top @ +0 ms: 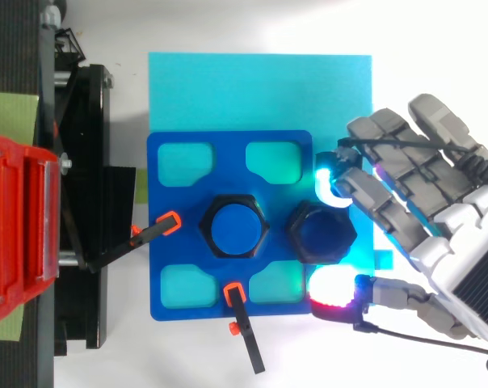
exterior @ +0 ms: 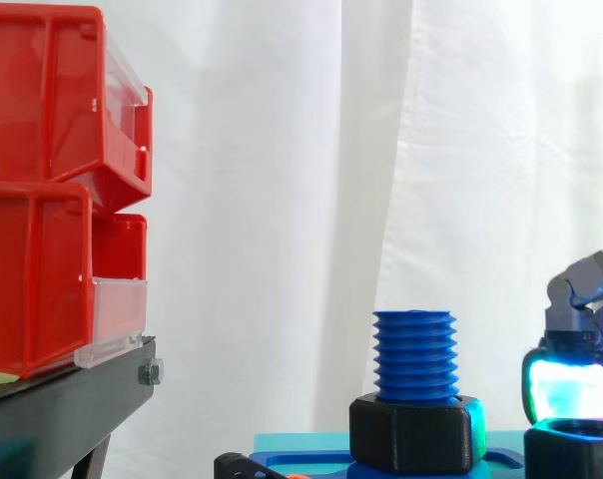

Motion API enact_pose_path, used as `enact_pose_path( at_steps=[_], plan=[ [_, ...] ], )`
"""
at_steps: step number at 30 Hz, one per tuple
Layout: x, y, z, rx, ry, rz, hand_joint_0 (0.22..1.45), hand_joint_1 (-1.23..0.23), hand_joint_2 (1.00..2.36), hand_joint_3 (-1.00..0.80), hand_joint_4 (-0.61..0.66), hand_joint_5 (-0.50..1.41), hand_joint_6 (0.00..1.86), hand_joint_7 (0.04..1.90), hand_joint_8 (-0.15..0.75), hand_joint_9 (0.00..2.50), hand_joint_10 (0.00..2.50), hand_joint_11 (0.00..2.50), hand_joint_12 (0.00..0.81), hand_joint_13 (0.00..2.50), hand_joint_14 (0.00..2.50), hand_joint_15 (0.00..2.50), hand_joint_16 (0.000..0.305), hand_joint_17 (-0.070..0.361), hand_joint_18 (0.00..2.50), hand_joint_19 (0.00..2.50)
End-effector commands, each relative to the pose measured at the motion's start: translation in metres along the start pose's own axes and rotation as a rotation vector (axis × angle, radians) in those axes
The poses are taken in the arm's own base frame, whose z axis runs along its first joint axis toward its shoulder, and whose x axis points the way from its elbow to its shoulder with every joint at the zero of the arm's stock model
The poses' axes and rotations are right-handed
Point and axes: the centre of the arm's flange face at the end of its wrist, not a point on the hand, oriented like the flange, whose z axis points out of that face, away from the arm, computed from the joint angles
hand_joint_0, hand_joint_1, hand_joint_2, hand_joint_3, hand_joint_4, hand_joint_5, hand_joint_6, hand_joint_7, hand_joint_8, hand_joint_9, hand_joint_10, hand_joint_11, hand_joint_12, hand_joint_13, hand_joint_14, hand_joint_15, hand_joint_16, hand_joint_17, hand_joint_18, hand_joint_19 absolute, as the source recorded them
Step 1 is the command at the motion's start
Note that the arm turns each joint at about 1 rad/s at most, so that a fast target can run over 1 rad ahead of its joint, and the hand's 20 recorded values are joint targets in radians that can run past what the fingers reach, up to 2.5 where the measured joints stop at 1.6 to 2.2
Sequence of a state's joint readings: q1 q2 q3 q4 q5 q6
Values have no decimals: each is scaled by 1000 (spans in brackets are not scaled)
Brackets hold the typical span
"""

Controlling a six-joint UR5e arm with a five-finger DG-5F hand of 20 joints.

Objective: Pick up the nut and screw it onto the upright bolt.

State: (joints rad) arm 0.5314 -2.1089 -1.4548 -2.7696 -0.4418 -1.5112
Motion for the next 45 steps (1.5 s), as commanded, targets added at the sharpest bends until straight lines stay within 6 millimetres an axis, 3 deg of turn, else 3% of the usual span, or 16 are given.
enact_pose_path(
  at_steps=[1, 8, 16, 17, 25, 35, 41, 42, 45],
  plan=[
    [-9, -8, -2, 5, 18, 13, 571, -594, 1000, -500, 243, -134, 500, 1213, 255, 549, 0, 0, 300, 547, 0, 0, 32, 71, 308, 0],
    [-36, -25, -4, 15, 28, -10, 569, -591, 1000, -500, 245, -133, 500, 1215, 255, 547, 0, 0, 300, 551, 0, 0, 32, 72, 315, 0],
    [-83, -49, -9, 8, 31, -9, 568, -590, 1000, -500, 239, -132, 500, 1207, 256, 546, 0, 0, 300, 553, 0, 0, 32, 72, 325, 0],
    [-97, -54, -9, 1, 21, 8, 568, -589, 1000, -500, 245, -132, 500, 1209, 256, 545, 0, 0, 300, 554, 0, 0, 32, 72, 325, 0],
    [-135, -50, 28, -110, -47, 40, 567, -587, 1000, -500, 241, -132, 500, 1206, 257, 544, 0, 0, 299, 554, 0, 0, 32, 72, 324, 0],
    [-123, -36, 61, -171, -141, 50, 564, -582, 1000, -500, 245, -132, 500, 1202, 259, 550, 0, 0, 300, 567, 0, 0, 32, 73, 330, 0],
    [-97, -33, 82, -185, -149, 29, 564, -580, 1000, -500, 248, -132, 500, 1197, 259, 553, 0, 0, 299, 571, 0, 0, 32, 72, 339, 0],
    [-85, -30, 87, -194, -144, 20, 564, -579, 1000, -500, 245, -132, 500, 1201, 259, 553, 0, 0, 299, 571, 0, 0, 32, 72, 340, 0],
    [-87, -27, 90, -208, -156, 31, 564, -579, 1000, -500, 245, -132, 500, 1197, 261, 553, 0, 0, 299, 573, 0, 0, 32, 72, 347, 0]
  ],
)
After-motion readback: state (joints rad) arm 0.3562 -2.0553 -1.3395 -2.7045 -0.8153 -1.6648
